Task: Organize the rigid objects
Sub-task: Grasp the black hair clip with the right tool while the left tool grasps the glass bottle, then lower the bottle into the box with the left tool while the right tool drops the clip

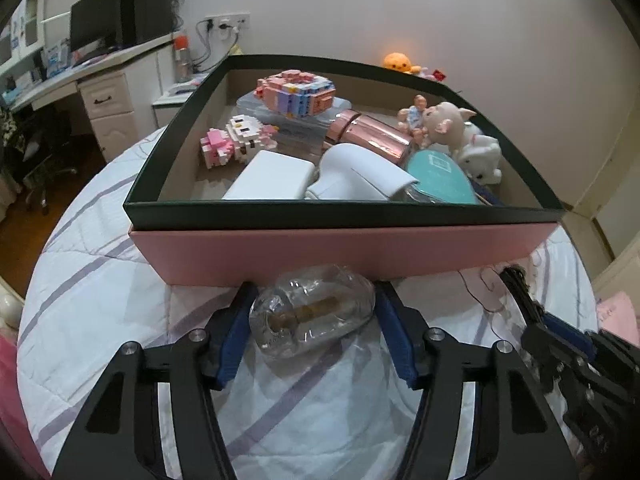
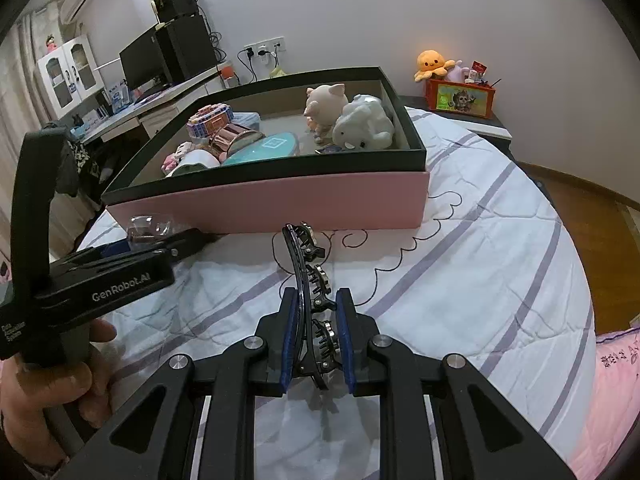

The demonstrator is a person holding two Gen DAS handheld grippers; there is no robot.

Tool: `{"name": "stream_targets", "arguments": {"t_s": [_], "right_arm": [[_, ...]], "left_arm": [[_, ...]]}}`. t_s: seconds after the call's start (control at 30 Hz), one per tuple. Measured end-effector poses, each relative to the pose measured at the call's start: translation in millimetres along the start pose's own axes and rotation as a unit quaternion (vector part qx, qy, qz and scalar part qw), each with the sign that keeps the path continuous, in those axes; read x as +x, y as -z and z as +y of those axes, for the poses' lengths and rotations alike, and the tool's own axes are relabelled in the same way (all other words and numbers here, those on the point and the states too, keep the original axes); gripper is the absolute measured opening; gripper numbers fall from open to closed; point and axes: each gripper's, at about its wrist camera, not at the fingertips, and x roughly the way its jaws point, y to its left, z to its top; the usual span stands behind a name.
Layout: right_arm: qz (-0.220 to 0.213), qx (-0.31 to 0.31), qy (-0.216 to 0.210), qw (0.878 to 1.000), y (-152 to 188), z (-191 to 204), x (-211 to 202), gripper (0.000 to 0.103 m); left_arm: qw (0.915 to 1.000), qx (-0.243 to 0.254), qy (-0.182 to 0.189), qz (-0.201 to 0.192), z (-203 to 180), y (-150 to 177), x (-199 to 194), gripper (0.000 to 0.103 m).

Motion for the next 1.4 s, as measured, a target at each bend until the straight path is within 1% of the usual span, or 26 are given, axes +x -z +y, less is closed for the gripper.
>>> {"name": "stream_targets", "arguments": {"t_s": [0.4,0.6,0.7,0.83,0.93,1.1,1.27,1.4], "right_arm": [[-0.02,-0.007,-0.02,1.0,-5.5,12.0,-18.5,0.019],[-0.048,-0.017,-0.029,0.998,-19.4,20.8,-38.9,0.019],[-0.067,-0.025,-0.028,0.997,-37.9,22.8,-48.0,0.019],[-0.092,-0.036,-0.027,0.995,-66.2,25.2,-55.1,0.019],[-0.105,-0.041,-0.028,0.993,-90.1,26.5,-53.5,0.019],[-0.106,-0.046,-0.032,0.993,-124.6,29.3,-35.4,0.019],[-0.088,-0.047,-0.034,0.994,-146.7,30.9,-4.7,0.019],[-0.072,-0.045,-0.033,0.996,-153.4,28.8,19.0,0.019]], "left_arm": [[0.9993,0.005,0.0,-0.037,11.6,11.6,-50.9,0.061],[0.9975,0.008,0.003,-0.07,17.1,-6.8,-74.2,0.061],[0.996,0.013,0.003,-0.089,19.1,-17.8,-86.4,0.061],[0.9932,0.016,0.004,-0.116,20.0,-43.1,-95.2,0.061],[0.9915,0.018,0.004,-0.129,19.5,-62.2,-93.4,0.061],[0.9901,0.023,0.003,-0.139,17.8,-92.9,-79.1,0.061],[0.9912,0.028,0.003,-0.13,15.2,-113.7,-53.1,0.061],[0.9927,0.033,0.003,-0.116,12.7,-123.8,-29.7,0.061]]}}
